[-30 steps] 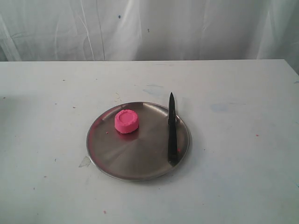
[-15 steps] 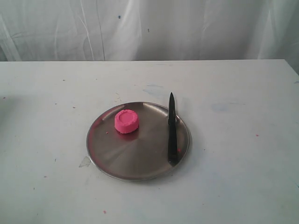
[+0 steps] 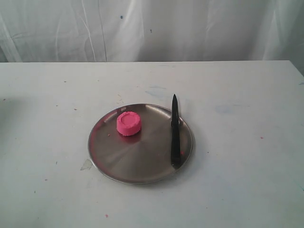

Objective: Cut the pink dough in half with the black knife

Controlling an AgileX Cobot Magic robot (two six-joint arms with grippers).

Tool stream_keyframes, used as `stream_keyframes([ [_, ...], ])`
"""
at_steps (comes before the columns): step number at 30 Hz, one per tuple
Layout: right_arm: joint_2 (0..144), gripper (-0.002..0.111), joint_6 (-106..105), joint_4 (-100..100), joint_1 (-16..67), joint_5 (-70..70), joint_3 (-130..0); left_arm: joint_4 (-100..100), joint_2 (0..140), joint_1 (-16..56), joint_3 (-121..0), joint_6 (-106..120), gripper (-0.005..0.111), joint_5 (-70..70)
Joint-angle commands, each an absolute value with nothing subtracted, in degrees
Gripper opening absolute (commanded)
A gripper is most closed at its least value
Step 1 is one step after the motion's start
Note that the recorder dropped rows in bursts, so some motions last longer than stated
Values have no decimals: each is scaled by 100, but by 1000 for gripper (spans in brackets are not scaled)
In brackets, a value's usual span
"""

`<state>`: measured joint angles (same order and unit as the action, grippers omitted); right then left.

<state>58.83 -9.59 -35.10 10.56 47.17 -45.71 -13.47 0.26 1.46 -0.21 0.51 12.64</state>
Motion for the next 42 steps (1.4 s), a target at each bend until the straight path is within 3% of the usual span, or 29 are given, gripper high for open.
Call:
stream_keyframes([
  [1,6289,0,-3403,-127,1164,5464,-4736,-1341,0,132,0,0,0,1241],
  [7,6290,0,-5439,4318,1164,5565,-5122,-1341,0,132,0,0,0,1241],
  [13,6218,0,-5518,7057,1164,4081,-5158,-1341,0,132,0,0,0,1241],
  [20,6746,3,-4069,6029,1164,4059,-5158,-1341,0,132,0,0,0,1241],
  [27,7485,34,-4123,5904,1164,4125,-5158,-1341,0,132,0,0,0,1241],
  [30,7823,41,-4322,5893,1164,4115,-5158,-1341,0,132,0,0,0,1241],
  [42,9346,43,-4652,5843,1473,3737,-5506,-1341,0,132,0,0,0,1241],
])
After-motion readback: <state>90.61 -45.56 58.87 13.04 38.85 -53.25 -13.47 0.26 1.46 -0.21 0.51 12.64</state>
